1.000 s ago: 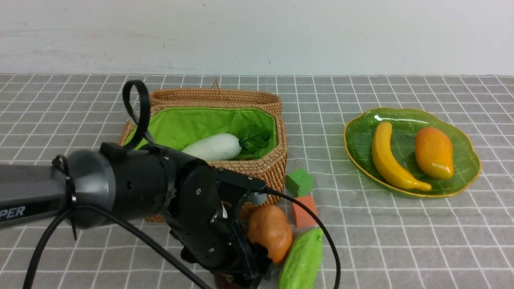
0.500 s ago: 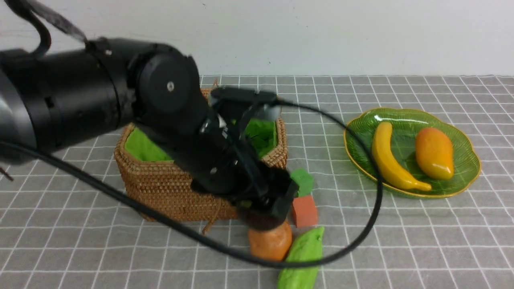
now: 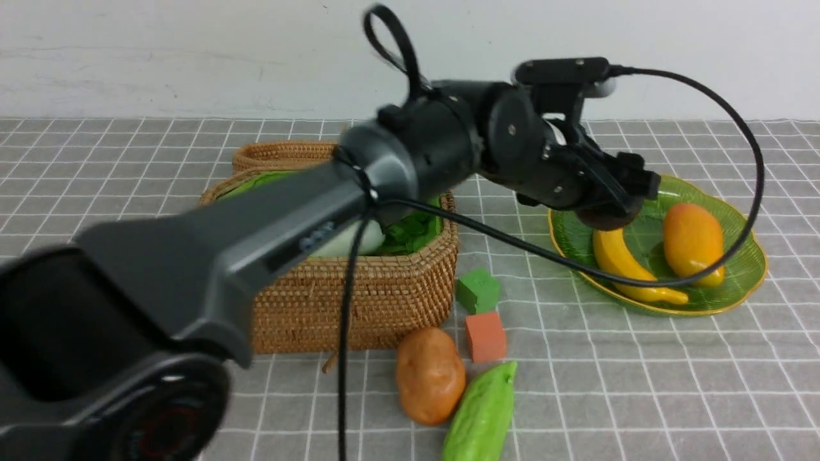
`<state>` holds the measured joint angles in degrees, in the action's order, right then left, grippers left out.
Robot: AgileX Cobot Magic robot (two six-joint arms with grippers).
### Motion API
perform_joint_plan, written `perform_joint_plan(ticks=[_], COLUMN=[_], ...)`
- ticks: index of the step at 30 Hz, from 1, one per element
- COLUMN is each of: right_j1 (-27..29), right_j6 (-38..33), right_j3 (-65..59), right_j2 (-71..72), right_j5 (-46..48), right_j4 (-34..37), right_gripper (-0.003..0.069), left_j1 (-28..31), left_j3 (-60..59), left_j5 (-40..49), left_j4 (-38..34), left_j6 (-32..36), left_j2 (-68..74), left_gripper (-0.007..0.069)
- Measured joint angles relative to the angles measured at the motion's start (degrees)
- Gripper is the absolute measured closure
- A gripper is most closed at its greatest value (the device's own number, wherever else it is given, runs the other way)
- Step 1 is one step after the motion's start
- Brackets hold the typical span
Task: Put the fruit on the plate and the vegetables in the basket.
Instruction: Grab a mangosteen with your left arm and put it on the plate on the right
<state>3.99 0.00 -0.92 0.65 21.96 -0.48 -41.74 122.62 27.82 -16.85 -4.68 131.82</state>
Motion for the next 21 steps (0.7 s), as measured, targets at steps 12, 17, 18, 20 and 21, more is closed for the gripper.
perform_joint_plan(ticks=[12,17,18,20,21], right_j1=[0.0,0.0,0.0,0.0,0.0], right_j6=[0.0,0.0,0.0,0.0,0.0], right_j3=[0.0,0.0,0.0,0.0,0.0], right_j2=[0.0,0.0,0.0,0.0,0.0], right_j5=[0.0,0.0,0.0,0.0,0.0], right_j4=[0.0,0.0,0.0,0.0,0.0], right_gripper=[0.0417,0.0417,0.0417,0.0417,0.0417], left_j1=[-0.1,-0.1,-0.1,-0.1,-0.1], left_j3=[9.2,9.3,9.3,9.3,9.3], left_j5=[-0.7,0.1,0.2,2.2,2.9], left_j4=[4.5,5.1,5.2,6.7,7.5], left_j6=[-8.0,-8.6,-8.6,-8.6,-8.6], left_j2=[11.9,11.6,11.6,10.8,10.3], left_gripper=[0.0073,0.0048,0.0048,0.0046,0.0046])
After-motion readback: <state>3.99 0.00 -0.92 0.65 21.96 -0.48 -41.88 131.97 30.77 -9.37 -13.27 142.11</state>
